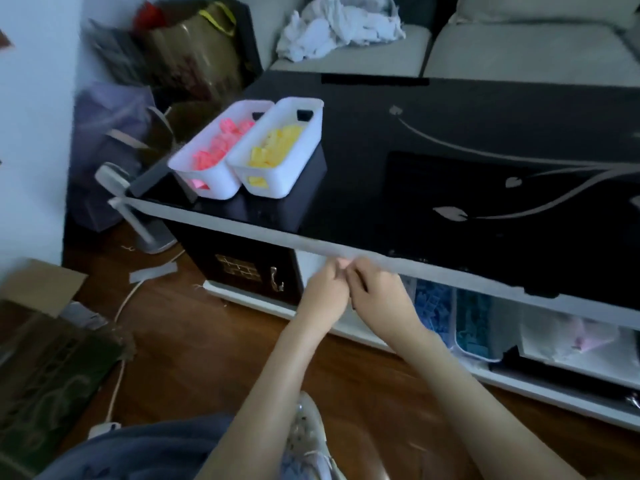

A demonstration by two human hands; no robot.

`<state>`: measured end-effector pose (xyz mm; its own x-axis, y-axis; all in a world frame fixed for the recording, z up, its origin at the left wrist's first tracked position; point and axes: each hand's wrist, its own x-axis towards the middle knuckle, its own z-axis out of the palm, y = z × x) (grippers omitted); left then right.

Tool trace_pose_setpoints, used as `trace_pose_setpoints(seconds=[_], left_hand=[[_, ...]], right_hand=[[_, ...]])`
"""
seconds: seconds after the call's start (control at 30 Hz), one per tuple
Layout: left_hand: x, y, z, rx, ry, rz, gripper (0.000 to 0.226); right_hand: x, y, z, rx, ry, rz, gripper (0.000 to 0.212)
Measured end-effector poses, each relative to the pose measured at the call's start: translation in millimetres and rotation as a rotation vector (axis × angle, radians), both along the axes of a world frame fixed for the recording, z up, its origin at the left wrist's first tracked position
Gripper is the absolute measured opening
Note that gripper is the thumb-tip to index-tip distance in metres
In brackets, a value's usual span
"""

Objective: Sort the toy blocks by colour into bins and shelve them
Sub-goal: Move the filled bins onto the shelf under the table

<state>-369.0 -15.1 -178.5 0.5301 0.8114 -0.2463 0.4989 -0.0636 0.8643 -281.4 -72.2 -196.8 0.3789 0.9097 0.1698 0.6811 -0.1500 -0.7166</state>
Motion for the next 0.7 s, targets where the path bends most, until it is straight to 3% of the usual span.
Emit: trace_pose_setpoints(seconds=[0.2, 0.33, 0.43, 0.5, 0.57, 0.67, 0.7], left_hand=[[-38.8, 45.9, 77.2, 0.128, -0.169, 0.194, 0.02], [-51.7, 65.3, 84.9, 0.052, -0.195, 0.287, 0.02], [-58.5, 70.1, 84.1, -0.083, -0.266, 0.352, 0.022], [-63.4, 72.7, 85.2, -0.175, -0.314, 0.38, 0.031], [-66.2, 74.8, 83.4, -0.225, -0.329, 0.398, 0.037], [-69.9, 67.9, 84.5, -0.267, -0.348, 0.431, 0.032], [-70.5, 64.8, 85.2, -0.276, -0.381, 0.451, 0.031]], right_hand=[[-35.1, 53.5, 84.4, 0.241, 0.105, 0.068, 0.012], [-45.2, 95.9, 102.6, 0.141, 0.102, 0.073, 0.052], [-49.0, 114.9, 108.6, 0.014, 0.156, 0.08, 0.05], [-53.1, 113.6, 114.9, -0.081, -0.077, 0.086, 0.027], [-45.8, 112.7, 117.2, -0.168, -0.445, 0.033, 0.025], [-42.6, 127.6, 102.6, -0.14, -0.033, -0.005, 0.025], [-40.3, 130.7, 101.6, -0.109, -0.011, -0.019, 0.026]])
